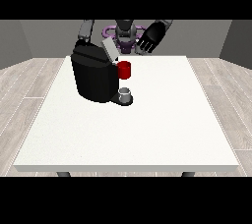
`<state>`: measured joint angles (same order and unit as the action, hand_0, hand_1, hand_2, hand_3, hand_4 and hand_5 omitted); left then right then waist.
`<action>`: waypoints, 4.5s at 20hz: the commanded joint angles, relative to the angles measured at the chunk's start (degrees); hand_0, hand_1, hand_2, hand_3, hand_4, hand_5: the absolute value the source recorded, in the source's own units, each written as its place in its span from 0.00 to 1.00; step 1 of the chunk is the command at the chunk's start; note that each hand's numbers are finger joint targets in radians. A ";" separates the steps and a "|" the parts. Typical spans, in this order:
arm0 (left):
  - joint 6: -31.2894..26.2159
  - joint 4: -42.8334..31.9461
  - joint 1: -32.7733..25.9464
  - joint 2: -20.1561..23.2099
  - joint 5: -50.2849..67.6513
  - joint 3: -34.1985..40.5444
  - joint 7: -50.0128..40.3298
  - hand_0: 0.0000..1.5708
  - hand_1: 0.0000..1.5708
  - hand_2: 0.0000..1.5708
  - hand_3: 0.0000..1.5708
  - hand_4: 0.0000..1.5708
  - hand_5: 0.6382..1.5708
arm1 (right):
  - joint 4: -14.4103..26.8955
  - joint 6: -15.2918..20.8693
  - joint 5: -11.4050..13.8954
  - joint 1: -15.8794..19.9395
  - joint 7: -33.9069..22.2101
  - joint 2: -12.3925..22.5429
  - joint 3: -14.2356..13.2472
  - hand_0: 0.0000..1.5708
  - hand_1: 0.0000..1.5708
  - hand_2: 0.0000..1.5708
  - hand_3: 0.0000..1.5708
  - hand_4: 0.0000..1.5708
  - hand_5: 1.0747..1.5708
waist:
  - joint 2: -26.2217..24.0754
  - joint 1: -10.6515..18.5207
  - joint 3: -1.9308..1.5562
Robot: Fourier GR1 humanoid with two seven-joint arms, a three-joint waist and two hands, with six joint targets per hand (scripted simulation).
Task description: Insert the coffee pod into the coffee machine and close the lid
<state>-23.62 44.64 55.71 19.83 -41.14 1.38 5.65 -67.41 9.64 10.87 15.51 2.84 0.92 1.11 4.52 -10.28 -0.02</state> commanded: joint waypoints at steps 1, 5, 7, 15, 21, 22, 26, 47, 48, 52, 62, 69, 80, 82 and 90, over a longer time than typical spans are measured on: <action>-2.22 -1.58 6.62 2.04 1.67 3.74 -3.01 0.79 0.79 0.81 0.81 0.32 1.00 | -1.22 0.26 0.58 2.69 0.61 -0.88 1.02 0.00 0.00 0.00 0.00 0.00 1.00 | 3.18 -2.23 0.00; -1.33 -2.48 6.09 2.28 1.36 4.19 -2.95 0.80 0.80 0.82 0.81 0.31 1.00 | -5.14 1.06 1.06 1.90 -1.80 -0.49 1.55 0.00 0.00 0.00 0.00 0.00 1.00 | 2.06 -3.75 0.02; -1.30 -1.66 7.86 1.95 0.69 3.23 -2.19 0.75 0.75 0.80 0.81 0.31 1.00 | -4.47 0.46 -0.17 3.30 -0.28 0.39 -0.18 0.00 0.00 0.00 0.00 0.00 1.00 | 4.12 -4.01 0.00; -0.05 -5.52 10.53 4.87 0.13 5.32 -2.02 0.81 0.81 0.83 0.80 0.30 1.00 | -10.07 -1.09 -1.00 7.68 -6.35 1.96 -0.83 0.00 0.00 0.00 0.00 0.17 1.00 | 7.55 -7.89 0.02; -1.38 -5.53 13.76 6.47 -0.52 5.20 -2.15 0.76 0.76 0.81 0.78 0.30 1.00 | -7.28 0.68 -0.59 5.97 -1.79 1.63 -1.96 0.00 0.00 0.00 0.00 0.00 1.00 | 10.23 -7.20 -0.01; -0.23 -6.25 13.46 7.50 -0.44 5.81 -0.06 0.76 0.76 0.80 0.78 0.29 1.00 | -9.26 -0.87 -1.04 8.61 -3.62 4.04 -2.95 0.00 0.00 0.00 0.00 0.00 1.00 | 12.17 -8.43 0.01; -0.40 -6.58 15.01 5.96 -0.58 5.78 -2.41 0.79 0.79 0.82 0.79 0.28 1.00 | -7.28 -0.89 -1.76 8.21 -1.37 3.01 -3.17 0.00 0.00 0.00 0.00 0.06 1.00 | 12.70 -7.56 -0.01; 0.25 -8.11 17.18 7.29 -1.65 6.10 1.65 0.77 0.77 0.79 0.76 0.22 1.00 | -6.19 -0.56 -1.72 11.72 -4.00 4.77 -4.90 0.00 0.00 0.00 0.00 0.07 1.00 | 14.45 -7.68 0.01; 2.07 -8.48 13.30 5.86 -2.14 5.57 1.80 0.77 0.77 0.79 0.76 0.23 1.00 | -7.83 1.43 -0.86 7.32 -4.96 1.28 -2.68 0.00 0.00 0.00 0.00 0.00 1.00 | 10.60 -7.54 0.03; 2.37 -7.92 17.93 7.28 -2.26 6.35 1.37 0.75 0.75 0.76 0.74 0.22 1.00 | -6.00 -1.28 -2.15 11.02 -3.20 4.38 -4.53 0.00 0.00 0.00 0.00 0.00 1.00 | 14.44 -8.01 0.00; 5.50 -7.66 15.72 8.14 -8.38 1.22 3.88 0.74 0.74 0.75 0.67 0.00 1.00 | -6.04 1.80 -1.39 12.04 -3.38 3.19 -5.08 0.00 0.00 0.00 0.00 0.00 1.00 | 14.56 -7.19 0.00; 7.72 -8.32 17.43 7.88 -6.65 4.08 5.52 0.71 0.71 0.71 0.62 0.00 1.00 | -5.67 0.55 -1.97 13.93 -4.64 5.00 -6.16 0.00 0.00 0.00 0.00 0.00 1.00 | 17.09 -7.57 0.00; 10.14 -8.30 18.56 7.31 -7.28 4.52 7.12 0.81 0.81 0.79 0.62 0.00 1.00 | -6.10 1.47 -0.59 12.81 -3.48 3.20 -4.10 0.00 0.00 0.00 0.00 0.09 1.00 | 16.79 -8.60 -0.01; 12.48 -7.78 16.64 7.92 -8.68 3.47 9.75 0.78 0.78 0.75 0.56 0.00 1.00 | -6.56 1.49 -1.13 14.97 -5.14 5.12 -6.03 0.00 0.00 0.00 0.00 0.07 1.00 | 17.90 -7.64 0.01; 13.06 -8.43 17.61 12.06 -11.11 2.99 12.04 0.32 0.32 0.49 0.38 0.00 1.00 | -7.35 0.99 -0.23 13.58 -4.25 5.13 -4.70 0.00 0.00 0.00 0.00 0.12 1.00 | 18.06 -8.39 0.01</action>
<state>-12.92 37.11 74.95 30.62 -50.86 4.46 16.89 -73.96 11.30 10.87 30.18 -1.72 5.52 -3.57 23.26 -18.44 -0.24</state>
